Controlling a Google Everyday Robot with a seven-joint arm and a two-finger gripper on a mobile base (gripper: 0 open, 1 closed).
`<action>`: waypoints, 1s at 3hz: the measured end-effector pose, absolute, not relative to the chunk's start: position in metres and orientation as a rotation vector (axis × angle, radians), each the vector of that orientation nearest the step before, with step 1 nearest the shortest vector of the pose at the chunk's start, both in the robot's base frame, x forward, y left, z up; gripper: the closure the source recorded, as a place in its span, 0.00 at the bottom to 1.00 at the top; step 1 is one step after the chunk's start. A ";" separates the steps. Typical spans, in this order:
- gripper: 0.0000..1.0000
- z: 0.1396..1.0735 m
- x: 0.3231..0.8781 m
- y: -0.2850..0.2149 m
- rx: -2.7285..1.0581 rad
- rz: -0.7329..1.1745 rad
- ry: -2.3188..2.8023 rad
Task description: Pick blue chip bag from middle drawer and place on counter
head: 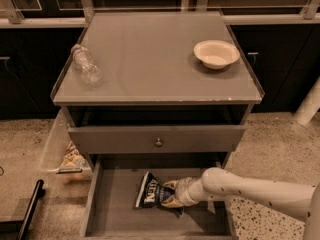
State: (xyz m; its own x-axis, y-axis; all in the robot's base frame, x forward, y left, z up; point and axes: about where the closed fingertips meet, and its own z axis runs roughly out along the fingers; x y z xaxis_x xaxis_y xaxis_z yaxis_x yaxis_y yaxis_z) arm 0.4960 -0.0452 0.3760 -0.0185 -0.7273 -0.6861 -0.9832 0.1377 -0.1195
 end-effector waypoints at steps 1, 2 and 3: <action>1.00 0.386 0.492 -0.045 -1.631 0.565 1.771; 1.00 0.409 0.486 -0.049 -1.629 0.581 1.725; 1.00 0.444 0.479 -0.057 -1.630 0.564 1.691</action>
Offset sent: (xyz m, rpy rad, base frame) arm -0.0154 -0.0153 0.0701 0.1052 -0.0584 0.0523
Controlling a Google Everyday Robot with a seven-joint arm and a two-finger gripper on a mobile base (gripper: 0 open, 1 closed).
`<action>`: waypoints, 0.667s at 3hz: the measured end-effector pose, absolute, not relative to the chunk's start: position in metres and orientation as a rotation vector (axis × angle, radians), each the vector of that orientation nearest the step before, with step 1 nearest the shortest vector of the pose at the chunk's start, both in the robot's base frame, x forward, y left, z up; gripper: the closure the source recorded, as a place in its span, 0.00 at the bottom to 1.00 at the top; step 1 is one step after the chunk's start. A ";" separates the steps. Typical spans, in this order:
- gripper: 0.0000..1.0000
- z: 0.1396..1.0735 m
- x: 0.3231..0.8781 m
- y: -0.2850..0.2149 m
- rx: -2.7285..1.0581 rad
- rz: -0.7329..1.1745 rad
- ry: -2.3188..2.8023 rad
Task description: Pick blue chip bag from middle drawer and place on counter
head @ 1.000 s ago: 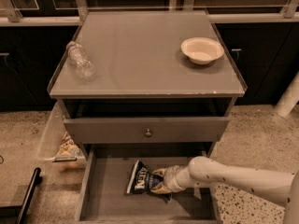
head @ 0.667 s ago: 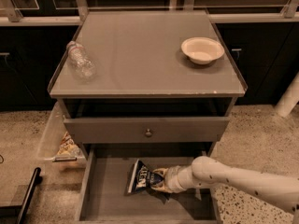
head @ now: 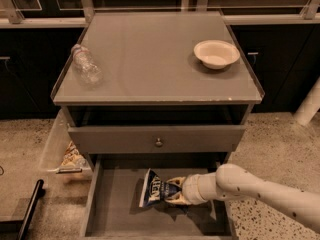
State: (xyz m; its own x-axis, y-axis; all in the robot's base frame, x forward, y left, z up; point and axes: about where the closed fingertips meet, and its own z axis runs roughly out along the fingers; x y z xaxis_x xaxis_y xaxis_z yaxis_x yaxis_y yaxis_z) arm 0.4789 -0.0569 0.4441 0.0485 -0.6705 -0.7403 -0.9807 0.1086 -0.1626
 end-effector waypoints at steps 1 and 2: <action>1.00 0.482 0.472 -0.066 -1.646 0.515 1.670; 1.00 0.521 0.471 -0.073 -1.680 0.444 1.651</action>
Offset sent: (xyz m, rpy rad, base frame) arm -0.0067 -0.0288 0.1312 -0.1175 -0.1559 0.0098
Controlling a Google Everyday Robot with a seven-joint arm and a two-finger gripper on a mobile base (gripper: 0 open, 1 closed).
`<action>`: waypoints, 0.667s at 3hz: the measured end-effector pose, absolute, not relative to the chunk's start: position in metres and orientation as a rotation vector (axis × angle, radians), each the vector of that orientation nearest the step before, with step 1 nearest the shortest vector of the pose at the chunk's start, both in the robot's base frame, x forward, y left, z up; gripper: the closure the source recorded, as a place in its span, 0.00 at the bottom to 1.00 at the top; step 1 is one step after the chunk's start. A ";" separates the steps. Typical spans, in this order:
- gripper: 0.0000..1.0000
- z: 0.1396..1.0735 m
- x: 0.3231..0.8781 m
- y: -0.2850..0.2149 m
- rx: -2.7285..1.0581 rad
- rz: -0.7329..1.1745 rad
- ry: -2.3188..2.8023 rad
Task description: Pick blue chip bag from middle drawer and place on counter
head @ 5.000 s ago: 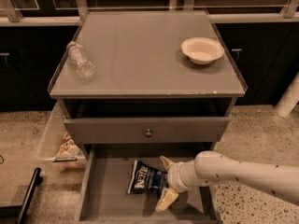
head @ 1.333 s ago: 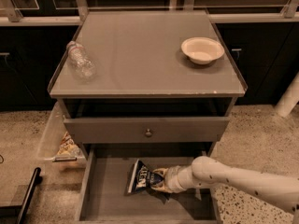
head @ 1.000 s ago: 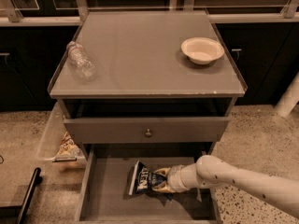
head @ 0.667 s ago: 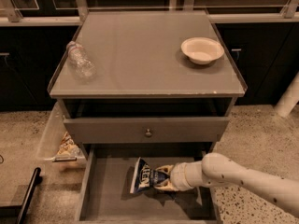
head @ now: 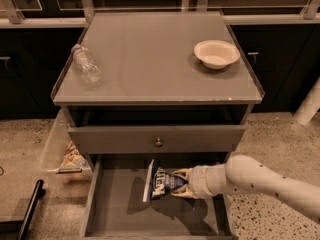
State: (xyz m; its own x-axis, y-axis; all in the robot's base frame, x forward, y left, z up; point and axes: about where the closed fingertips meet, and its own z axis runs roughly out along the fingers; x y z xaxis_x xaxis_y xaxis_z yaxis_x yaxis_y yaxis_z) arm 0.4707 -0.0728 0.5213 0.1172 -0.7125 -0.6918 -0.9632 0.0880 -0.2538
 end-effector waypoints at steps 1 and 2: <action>1.00 0.557 0.478 -0.078 -1.719 0.375 1.639; 1.00 0.595 0.488 -0.080 -1.765 0.291 1.620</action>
Offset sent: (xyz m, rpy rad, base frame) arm 0.0296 -0.0129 0.1155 -0.1668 -0.1414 0.0216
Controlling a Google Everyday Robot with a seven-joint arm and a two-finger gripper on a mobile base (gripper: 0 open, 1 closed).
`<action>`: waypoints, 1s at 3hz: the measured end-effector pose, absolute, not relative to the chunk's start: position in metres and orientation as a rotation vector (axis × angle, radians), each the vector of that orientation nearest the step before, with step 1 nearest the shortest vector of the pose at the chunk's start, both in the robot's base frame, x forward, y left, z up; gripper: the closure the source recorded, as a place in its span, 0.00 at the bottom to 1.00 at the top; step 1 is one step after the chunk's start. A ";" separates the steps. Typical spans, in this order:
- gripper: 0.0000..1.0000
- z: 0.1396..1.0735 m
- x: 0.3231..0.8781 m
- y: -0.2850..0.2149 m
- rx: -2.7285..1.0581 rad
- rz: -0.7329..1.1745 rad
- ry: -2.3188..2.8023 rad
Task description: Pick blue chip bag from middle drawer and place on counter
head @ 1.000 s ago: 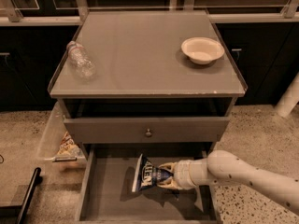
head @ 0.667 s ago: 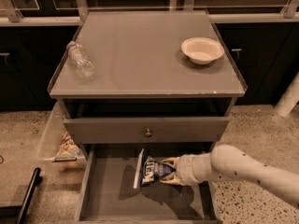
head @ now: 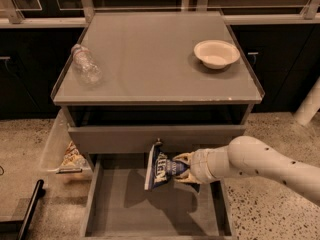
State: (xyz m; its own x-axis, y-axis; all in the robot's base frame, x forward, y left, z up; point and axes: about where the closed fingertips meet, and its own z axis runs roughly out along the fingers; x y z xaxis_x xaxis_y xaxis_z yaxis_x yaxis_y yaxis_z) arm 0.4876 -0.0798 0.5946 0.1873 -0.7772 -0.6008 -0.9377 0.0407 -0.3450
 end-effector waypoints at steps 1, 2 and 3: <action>1.00 0.595 0.488 -0.080 -1.765 0.291 1.620; 1.00 0.611 0.477 -0.075 -1.780 0.290 1.577; 1.00 0.656 0.469 -0.065 -1.827 0.241 1.486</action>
Offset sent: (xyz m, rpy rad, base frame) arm -0.0263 0.0094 0.0420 0.0206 -0.0588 0.0647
